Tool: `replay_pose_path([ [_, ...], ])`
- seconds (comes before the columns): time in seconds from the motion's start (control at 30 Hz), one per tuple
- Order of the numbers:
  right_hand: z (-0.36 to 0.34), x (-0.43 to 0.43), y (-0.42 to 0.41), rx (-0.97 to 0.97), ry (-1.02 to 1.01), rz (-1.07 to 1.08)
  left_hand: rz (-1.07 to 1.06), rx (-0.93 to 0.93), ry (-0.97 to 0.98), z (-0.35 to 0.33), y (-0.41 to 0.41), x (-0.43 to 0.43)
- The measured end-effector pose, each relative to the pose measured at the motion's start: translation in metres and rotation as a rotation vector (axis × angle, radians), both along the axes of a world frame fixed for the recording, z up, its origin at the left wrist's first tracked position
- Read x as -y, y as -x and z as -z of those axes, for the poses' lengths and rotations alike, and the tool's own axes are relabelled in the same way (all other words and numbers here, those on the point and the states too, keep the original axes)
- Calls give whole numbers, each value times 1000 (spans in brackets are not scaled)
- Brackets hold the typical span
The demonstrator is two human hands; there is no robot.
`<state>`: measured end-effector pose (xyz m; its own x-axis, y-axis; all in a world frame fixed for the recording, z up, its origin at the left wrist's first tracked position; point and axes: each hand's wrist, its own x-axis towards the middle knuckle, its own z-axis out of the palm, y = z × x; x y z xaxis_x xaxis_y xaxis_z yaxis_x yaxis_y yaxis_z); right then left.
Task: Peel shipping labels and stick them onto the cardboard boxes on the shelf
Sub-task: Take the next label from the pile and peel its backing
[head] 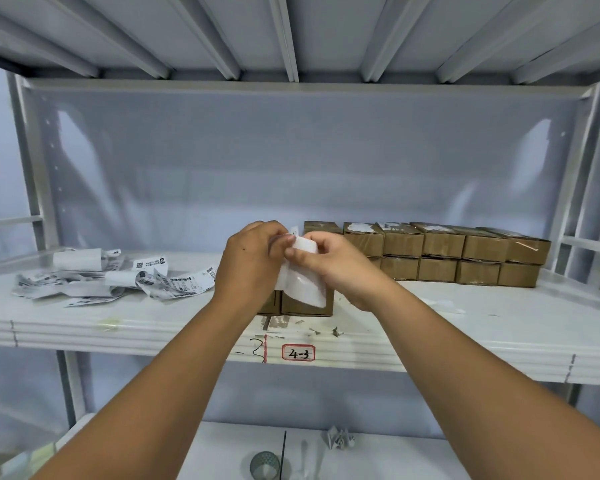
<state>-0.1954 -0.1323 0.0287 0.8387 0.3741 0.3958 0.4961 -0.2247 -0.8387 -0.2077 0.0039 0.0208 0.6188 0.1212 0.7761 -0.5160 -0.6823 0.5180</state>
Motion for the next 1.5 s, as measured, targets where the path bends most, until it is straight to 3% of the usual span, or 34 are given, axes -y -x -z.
replay_pose_path([
  [0.23, 0, -2, 2, 53, 36, -30, 82, -176, 118, -2, 2, -4],
  [0.47, -1, -2, 0, -76, -91, -81, 194, -210, 250, -1, -3, -9],
  [1.23, 16, 6, 0, -153, -162, 44, -25, -251, 431, 11, -20, -23],
  [1.5, 22, 14, -3, -191, -162, 28, -80, -274, 395, 16, -21, -33],
])
